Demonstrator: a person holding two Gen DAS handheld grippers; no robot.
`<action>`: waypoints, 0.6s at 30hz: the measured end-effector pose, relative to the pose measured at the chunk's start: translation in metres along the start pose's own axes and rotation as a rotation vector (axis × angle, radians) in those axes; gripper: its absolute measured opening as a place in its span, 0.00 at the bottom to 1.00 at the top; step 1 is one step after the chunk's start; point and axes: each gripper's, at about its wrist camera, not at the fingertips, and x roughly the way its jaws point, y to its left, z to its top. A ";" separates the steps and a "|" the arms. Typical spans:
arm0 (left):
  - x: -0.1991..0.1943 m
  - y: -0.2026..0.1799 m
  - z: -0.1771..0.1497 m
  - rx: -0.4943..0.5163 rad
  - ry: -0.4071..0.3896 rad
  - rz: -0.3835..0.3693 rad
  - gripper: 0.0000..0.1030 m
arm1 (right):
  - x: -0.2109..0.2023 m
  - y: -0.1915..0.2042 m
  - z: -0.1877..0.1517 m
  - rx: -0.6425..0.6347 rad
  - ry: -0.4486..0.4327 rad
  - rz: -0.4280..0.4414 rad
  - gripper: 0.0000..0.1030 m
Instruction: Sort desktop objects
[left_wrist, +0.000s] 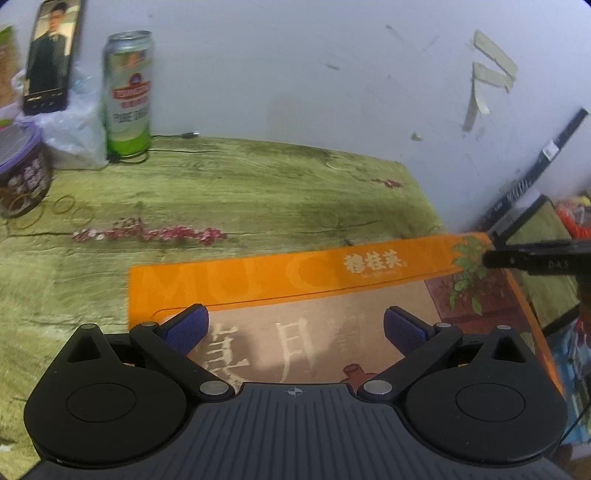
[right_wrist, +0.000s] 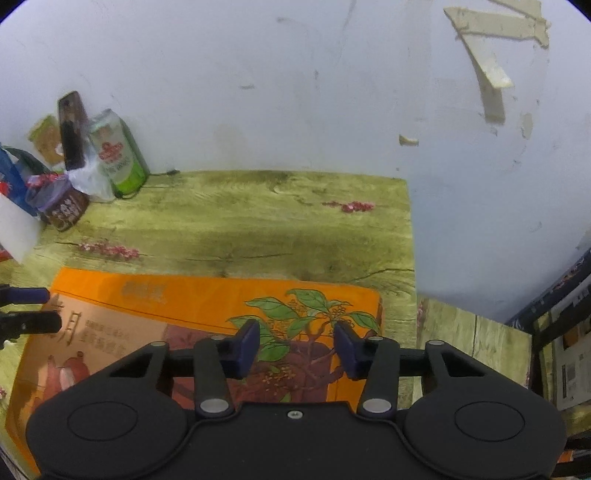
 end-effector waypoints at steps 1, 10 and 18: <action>0.003 -0.002 0.000 0.006 0.006 -0.004 0.99 | 0.002 -0.002 0.000 0.005 0.005 -0.001 0.42; 0.017 -0.015 0.001 0.065 0.033 -0.015 0.99 | 0.015 -0.012 0.001 0.044 0.062 0.004 0.39; 0.022 -0.018 -0.001 0.093 0.040 -0.009 0.99 | 0.026 -0.023 -0.001 0.108 0.093 0.034 0.39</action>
